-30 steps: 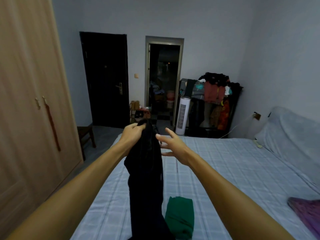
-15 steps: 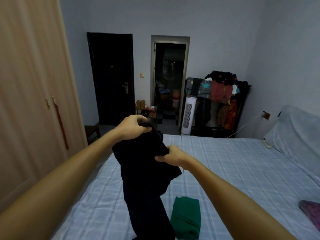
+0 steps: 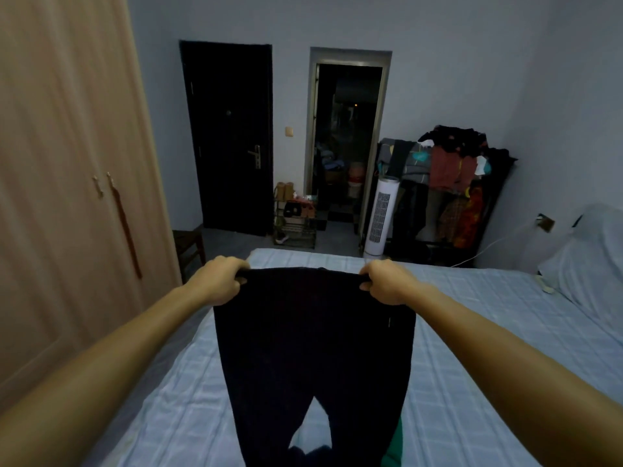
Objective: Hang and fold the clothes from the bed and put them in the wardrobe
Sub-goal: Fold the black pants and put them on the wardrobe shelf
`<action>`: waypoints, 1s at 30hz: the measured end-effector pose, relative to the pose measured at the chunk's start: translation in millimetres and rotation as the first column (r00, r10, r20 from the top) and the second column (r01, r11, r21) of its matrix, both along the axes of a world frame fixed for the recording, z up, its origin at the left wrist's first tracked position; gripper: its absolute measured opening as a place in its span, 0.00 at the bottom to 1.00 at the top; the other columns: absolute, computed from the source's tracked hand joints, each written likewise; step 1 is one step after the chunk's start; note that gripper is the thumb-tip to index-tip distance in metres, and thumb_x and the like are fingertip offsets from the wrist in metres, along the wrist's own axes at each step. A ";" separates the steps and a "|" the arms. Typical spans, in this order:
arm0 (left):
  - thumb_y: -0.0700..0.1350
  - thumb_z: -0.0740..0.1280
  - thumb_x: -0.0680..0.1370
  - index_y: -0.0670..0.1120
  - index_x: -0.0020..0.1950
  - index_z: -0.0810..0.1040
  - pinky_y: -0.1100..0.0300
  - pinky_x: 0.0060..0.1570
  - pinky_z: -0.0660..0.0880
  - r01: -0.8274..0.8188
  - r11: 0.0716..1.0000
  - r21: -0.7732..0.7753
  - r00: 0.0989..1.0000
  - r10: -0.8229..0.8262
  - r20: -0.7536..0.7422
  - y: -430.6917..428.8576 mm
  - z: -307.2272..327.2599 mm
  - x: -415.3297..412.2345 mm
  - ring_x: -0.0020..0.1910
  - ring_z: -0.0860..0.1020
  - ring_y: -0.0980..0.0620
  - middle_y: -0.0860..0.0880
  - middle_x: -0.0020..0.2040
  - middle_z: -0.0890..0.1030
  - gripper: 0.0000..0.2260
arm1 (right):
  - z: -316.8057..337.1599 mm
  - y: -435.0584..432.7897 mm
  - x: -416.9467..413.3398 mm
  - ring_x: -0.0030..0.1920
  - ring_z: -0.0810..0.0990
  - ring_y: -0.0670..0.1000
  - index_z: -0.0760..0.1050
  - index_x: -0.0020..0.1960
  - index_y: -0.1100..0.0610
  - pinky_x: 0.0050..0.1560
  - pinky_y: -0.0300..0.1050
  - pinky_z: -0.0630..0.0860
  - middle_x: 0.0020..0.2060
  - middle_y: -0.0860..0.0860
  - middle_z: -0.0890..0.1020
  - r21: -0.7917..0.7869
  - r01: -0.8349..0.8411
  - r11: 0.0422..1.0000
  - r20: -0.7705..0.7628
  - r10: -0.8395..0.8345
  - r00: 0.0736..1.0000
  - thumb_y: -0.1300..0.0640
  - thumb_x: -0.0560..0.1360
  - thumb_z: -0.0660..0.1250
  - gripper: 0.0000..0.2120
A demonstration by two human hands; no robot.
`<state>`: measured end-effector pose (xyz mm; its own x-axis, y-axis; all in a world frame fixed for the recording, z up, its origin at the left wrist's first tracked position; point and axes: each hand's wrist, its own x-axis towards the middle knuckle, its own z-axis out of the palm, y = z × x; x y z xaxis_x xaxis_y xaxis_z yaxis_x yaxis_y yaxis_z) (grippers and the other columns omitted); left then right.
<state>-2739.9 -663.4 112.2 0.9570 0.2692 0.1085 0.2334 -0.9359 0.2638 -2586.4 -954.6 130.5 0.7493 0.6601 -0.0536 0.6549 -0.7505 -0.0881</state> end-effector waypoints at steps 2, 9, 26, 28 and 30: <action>0.43 0.62 0.76 0.51 0.52 0.80 0.47 0.46 0.77 -0.010 1.000 0.004 1.000 0.010 -0.001 6.4 -7.0 19.5 0.46 0.79 0.47 0.49 0.48 0.81 0.09 | -3.3 9.9 18.3 0.50 0.78 0.56 0.78 0.56 0.56 0.47 0.48 0.75 0.51 0.55 0.81 -0.050 -0.021 0.999 -0.033 0.019 0.999 0.55 0.77 0.64 0.10; 0.40 0.59 0.77 0.52 0.55 0.78 0.51 0.44 0.76 -0.085 0.996 0.012 0.985 0.082 0.151 49.0 35.6 130.5 0.46 0.77 0.48 0.49 0.50 0.80 0.12 | 31.7 63.7 112.8 0.49 0.79 0.60 0.77 0.56 0.57 0.42 0.48 0.72 0.50 0.57 0.81 0.113 0.082 0.990 0.213 -0.105 0.971 0.58 0.79 0.60 0.09; 0.39 0.63 0.76 0.45 0.59 0.77 0.47 0.45 0.75 -0.194 0.957 0.216 0.662 -0.035 0.749 47.5 206.9 132.9 0.47 0.77 0.38 0.42 0.50 0.78 0.12 | 175.3 56.9 121.9 0.40 0.79 0.61 0.78 0.55 0.61 0.40 0.49 0.74 0.42 0.58 0.80 0.478 -0.315 0.820 0.841 -0.323 0.433 0.72 0.63 0.69 0.21; 0.38 0.64 0.75 0.46 0.58 0.78 0.47 0.46 0.76 -0.177 0.967 0.183 0.758 0.015 0.652 35.0 139.8 109.2 0.47 0.77 0.38 0.42 0.50 0.78 0.13 | 109.2 41.7 96.7 0.39 0.79 0.60 0.79 0.53 0.60 0.39 0.49 0.73 0.41 0.58 0.80 0.462 -0.294 0.837 0.815 -0.270 0.513 0.71 0.60 0.70 0.22; 0.38 0.64 0.74 0.46 0.58 0.78 0.48 0.46 0.76 -0.180 0.973 0.147 0.838 0.073 0.540 18.0 69.9 76.6 0.48 0.78 0.39 0.43 0.50 0.79 0.13 | 34.9 23.7 64.9 0.37 0.79 0.60 0.80 0.51 0.59 0.36 0.48 0.73 0.39 0.57 0.80 0.438 -0.268 0.858 0.763 -0.197 0.615 0.69 0.57 0.73 0.22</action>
<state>-2663.3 -645.4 182.1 0.6979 0.3078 0.6467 0.2281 -0.9514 0.2067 -2521.5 -931.0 165.3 0.3242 0.4441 0.8352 0.6693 -0.7317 0.1293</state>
